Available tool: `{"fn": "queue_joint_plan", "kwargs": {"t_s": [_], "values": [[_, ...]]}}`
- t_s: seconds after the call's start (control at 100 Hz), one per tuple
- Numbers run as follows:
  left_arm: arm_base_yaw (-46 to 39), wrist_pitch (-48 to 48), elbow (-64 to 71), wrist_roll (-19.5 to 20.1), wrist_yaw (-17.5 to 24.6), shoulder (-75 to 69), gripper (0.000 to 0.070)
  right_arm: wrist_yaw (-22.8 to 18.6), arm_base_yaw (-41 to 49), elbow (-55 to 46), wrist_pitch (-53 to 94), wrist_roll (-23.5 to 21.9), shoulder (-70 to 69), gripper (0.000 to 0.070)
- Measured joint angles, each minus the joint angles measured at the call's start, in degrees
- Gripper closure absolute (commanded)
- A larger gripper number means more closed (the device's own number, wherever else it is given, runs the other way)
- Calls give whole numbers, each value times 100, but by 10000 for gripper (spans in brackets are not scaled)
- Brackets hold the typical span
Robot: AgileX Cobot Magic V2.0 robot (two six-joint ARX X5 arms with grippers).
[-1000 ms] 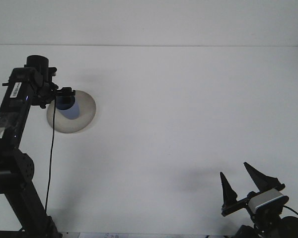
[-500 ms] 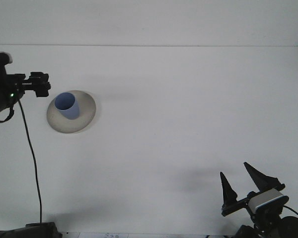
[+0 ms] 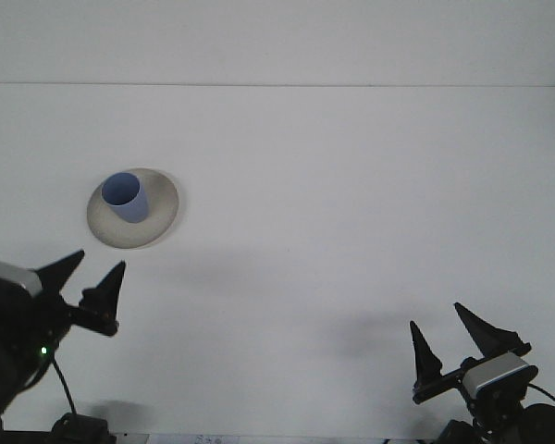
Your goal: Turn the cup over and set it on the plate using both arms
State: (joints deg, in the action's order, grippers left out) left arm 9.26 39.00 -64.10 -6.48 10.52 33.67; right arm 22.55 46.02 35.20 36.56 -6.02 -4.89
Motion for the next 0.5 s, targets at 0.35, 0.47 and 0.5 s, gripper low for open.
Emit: {"fn": "queue_joint_plan", "kwargs": {"t_s": [0.35,0.47,0.5], "values": [[0,-175,2417,-466,-2,-2146,396,0,0,0,0,-4,0,434],[0,-282,2345,-468,-2,-2277,694,0,0,0,0,-22,-2,694],[0,-278,2345,-472,-2,-2275,691,-2,0,0,0,-20,0,694]]}}
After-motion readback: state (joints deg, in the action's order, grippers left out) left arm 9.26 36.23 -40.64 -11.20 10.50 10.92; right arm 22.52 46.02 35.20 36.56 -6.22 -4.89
